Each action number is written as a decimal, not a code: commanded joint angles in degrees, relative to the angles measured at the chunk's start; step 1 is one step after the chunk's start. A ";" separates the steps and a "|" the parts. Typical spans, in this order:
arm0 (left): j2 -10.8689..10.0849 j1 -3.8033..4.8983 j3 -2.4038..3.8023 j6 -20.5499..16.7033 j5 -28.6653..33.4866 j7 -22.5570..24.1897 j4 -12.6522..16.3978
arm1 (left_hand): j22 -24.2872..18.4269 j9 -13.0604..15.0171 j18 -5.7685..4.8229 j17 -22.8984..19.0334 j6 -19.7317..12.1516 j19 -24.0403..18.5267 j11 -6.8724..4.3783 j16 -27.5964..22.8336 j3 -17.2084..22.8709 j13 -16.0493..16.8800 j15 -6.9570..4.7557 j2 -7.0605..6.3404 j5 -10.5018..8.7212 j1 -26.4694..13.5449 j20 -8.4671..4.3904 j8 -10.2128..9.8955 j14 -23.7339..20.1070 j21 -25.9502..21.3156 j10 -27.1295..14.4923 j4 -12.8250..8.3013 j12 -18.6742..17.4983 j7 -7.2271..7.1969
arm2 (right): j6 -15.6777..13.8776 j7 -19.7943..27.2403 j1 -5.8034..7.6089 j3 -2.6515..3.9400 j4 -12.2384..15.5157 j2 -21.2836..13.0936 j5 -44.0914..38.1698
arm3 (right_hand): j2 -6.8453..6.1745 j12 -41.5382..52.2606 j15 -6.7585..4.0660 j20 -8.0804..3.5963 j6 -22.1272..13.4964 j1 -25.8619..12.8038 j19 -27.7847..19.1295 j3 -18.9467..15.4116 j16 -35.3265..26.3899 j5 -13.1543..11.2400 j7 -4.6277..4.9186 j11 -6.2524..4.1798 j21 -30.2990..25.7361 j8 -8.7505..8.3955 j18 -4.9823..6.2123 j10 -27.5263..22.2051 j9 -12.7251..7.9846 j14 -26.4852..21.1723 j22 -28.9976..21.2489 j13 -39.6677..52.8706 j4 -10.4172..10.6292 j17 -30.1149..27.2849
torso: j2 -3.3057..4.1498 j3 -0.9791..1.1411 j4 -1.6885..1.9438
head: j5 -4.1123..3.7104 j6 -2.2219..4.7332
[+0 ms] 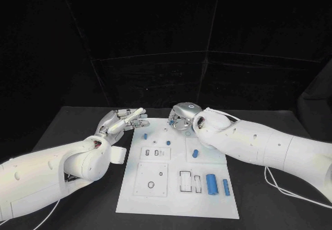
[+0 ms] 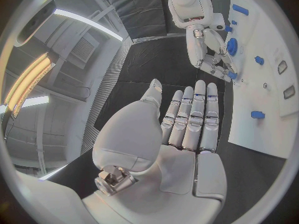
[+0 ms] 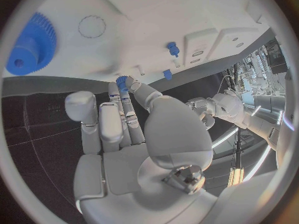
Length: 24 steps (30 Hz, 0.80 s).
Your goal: Assemble the parts on the task board
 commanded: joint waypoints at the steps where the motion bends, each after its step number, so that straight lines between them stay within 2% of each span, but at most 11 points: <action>1: 0.05 0.14 0.05 0.60 -0.33 0.09 0.13 | -0.04 -0.01 0.76 -0.09 0.38 0.38 0.36 -0.13 0.13 -0.03 0.03 0.02 0.19 0.02 0.11 -0.37 -0.20 0.00 -0.18 -0.36 -0.18 -0.03 | -1.24 -0.61 0.22 0.06 -0.59 0.56 -0.02 | -0.73 -0.19 -0.04 0.13 -0.12 -0.10 0.05 0.39 0.40 -0.20 0.47 0.33 0.34 -0.37 -0.87 -0.35 0.02 1.49 0.07 -0.05 0.00 0.03 | 0.09 -0.03 0.01 | 0.06 0.04; 9: 0.14 0.18 0.05 0.68 -0.33 -0.08 0.04 | -0.04 -0.01 0.76 -0.09 0.38 0.38 0.36 -0.13 0.13 -0.03 0.03 0.02 0.19 0.02 0.11 -0.37 -0.20 0.00 -0.18 -0.36 -0.18 -0.03 | -1.66 -0.82 0.32 0.06 -1.62 1.61 -0.21 | -0.76 -0.19 -0.01 0.17 -0.15 -0.09 0.03 0.56 0.42 -0.15 0.47 0.35 0.41 -0.38 -0.87 -0.43 0.02 1.46 0.14 -0.05 0.07 -0.01 | 0.17 -0.03 0.09 | 0.08 0.03; 24: 0.10 0.32 0.05 0.78 -0.33 -0.40 0.20 | -0.09 -0.01 0.75 -0.12 0.41 0.34 0.38 -0.24 0.14 -0.02 0.06 0.03 0.19 -0.01 0.13 -0.41 -0.29 -0.06 -0.17 -0.42 -0.23 -0.02 | 1.10 -1.00 0.42 0.06 -4.05 3.68 -0.18 | -1.38 -0.22 0.17 0.35 -0.47 -0.55 -0.18 0.86 0.54 -0.34 0.63 0.53 0.63 -0.44 -0.87 -0.93 -0.02 1.33 0.26 -0.06 0.58 -0.21 | 0.16 -0.09 0.20 | 0.21 -0.39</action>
